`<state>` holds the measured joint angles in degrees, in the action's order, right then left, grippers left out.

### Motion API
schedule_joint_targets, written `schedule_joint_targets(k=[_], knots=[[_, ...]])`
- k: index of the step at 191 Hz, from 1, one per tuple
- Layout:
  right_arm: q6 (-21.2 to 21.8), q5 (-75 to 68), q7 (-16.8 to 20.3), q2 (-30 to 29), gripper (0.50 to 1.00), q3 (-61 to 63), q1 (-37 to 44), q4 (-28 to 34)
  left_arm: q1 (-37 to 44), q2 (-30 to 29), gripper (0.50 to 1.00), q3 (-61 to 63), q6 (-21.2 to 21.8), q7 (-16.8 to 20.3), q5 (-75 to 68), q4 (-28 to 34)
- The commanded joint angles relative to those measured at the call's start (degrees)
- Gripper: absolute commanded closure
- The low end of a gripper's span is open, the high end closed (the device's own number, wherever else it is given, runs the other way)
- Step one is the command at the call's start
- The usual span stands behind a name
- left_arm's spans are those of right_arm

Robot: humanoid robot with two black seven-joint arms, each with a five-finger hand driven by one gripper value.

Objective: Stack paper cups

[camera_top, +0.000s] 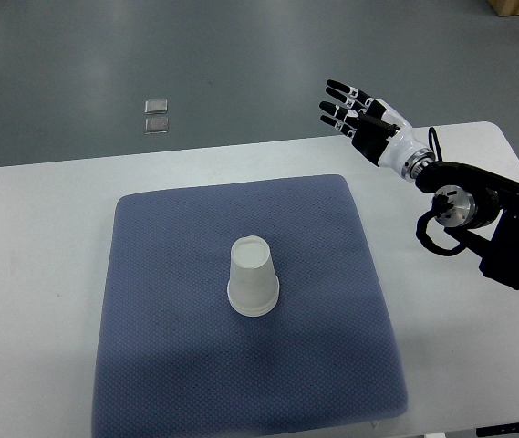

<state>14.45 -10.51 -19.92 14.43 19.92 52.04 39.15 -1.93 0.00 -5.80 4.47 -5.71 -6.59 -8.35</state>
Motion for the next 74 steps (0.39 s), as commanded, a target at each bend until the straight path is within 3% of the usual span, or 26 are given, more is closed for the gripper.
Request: schedule_joint_targets(k=[1,74], knots=[[-0.03,0.40,-0.03,0.07,0.574,1.35,-0.54,-0.21,0.00,0.00,0.500,0.00,-0.08,0.00,0.00,0.00],[-1.09,0.49,-0.73,-1.16,0.574,1.70,-1.06,-0.74,0.00,0.00,0.500,0.00,0.01,0.00,0.00,0.09]])
